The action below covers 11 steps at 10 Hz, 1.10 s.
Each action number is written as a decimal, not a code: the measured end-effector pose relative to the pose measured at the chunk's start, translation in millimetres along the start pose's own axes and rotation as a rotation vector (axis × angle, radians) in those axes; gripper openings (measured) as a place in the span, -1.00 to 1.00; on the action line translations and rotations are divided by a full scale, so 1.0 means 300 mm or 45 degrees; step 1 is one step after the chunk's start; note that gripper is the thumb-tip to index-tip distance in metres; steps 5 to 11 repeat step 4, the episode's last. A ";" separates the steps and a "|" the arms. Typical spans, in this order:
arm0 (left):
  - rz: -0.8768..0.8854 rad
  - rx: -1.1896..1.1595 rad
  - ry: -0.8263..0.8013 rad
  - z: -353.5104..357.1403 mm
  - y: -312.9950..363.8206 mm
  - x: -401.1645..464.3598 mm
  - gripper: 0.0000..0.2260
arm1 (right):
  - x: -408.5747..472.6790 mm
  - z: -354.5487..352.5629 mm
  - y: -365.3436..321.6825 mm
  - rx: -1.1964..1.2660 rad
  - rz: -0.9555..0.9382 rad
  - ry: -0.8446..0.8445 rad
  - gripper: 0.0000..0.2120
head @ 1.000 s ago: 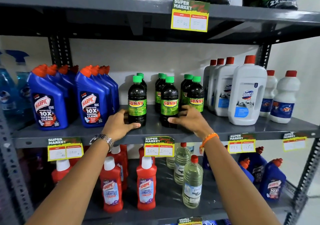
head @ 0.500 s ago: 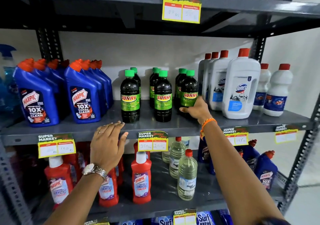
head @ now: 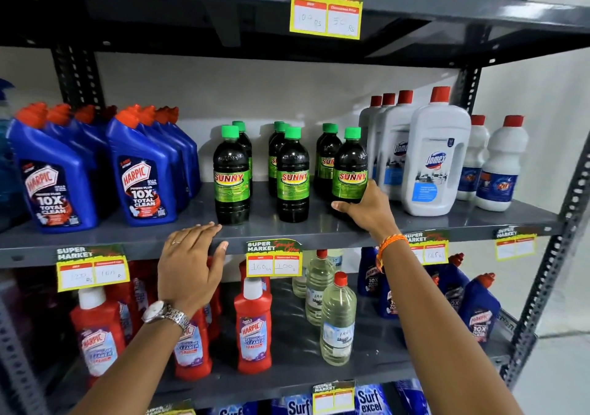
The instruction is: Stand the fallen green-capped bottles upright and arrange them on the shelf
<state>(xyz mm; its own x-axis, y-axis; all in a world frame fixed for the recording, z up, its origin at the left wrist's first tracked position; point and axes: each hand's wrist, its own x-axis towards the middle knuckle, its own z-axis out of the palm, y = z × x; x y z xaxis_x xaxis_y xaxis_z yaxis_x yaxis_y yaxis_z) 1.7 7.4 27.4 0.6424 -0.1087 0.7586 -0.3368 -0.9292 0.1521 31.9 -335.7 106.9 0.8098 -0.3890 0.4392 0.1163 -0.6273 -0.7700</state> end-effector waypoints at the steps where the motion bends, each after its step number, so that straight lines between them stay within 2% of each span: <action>1: -0.006 -0.007 -0.017 -0.002 0.001 -0.001 -0.53 | -0.001 -0.001 0.007 -0.010 -0.020 -0.004 -0.35; 3: -0.025 -0.017 -0.030 -0.016 0.004 -0.002 -0.52 | -0.006 -0.004 -0.001 -0.027 -0.001 -0.035 -0.36; 4: -0.086 -0.069 -0.025 -0.023 0.012 0.002 -0.53 | -0.032 -0.029 -0.007 0.076 0.029 0.051 -0.28; 11: -0.086 -0.069 -0.025 -0.023 0.012 0.002 -0.53 | -0.032 -0.029 -0.007 0.076 0.029 0.051 -0.28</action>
